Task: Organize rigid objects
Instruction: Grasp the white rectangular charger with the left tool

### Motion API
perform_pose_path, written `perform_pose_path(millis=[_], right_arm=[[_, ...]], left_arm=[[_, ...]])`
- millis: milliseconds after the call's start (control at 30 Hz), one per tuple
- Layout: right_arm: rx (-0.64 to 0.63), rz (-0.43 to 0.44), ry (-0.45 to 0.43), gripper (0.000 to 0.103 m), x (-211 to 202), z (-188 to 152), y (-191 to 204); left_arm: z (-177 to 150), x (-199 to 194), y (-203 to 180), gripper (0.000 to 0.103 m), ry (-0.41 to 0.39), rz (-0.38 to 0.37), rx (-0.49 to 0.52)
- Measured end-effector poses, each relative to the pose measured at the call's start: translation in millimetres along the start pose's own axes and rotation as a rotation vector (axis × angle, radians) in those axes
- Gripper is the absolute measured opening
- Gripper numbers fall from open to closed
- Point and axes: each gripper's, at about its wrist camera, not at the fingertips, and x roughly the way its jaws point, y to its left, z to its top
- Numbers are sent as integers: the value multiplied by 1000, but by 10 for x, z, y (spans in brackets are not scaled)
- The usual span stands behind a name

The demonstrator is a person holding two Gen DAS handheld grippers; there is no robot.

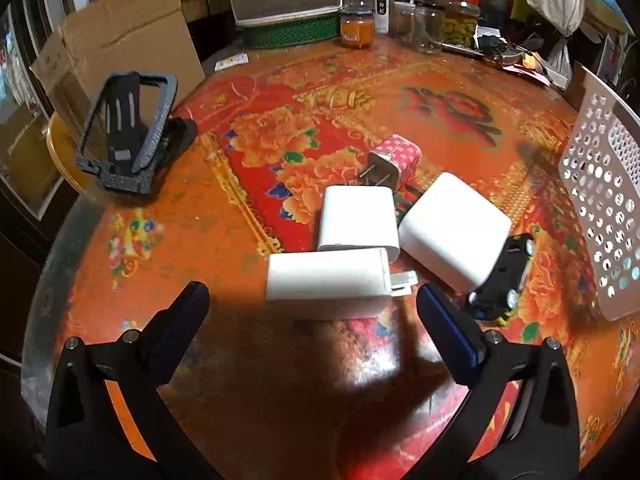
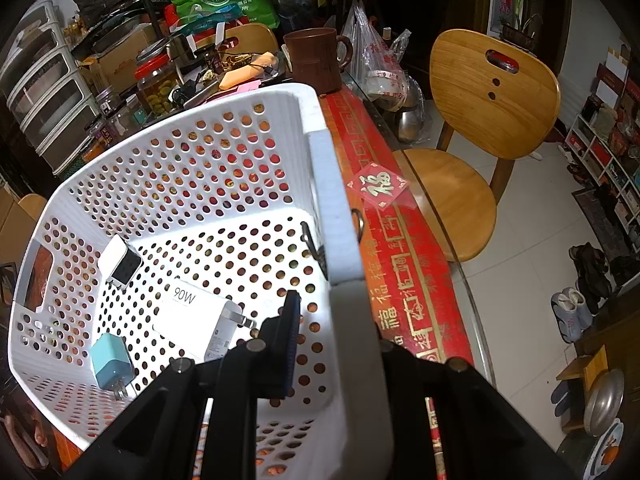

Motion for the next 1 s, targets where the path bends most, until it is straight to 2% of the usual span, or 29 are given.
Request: perform_pose_path(millis=[167,200,233,267,333,1000], right_arm=[[0,3,0,18,5,-1,-11],[0,1,1,18,2,-1,-9],[-2,0,1,18,3,-3,-10],[-2,-1,1,18,3,-3,-13],[-5,-6,1,18,4,2,-9],[-6,-12,1,18,-9,17,-13]], left_arm=[[42,82,9,99,-5,9,-24],[49,77,18,88,-11,-13,-29],[56,73,25,66,-17,-41,-35],[59,66,24,63,-19,-63,-39],[46,64,21,62,-43,-36,-41],[81,-215,217,62,-141,19,-88]])
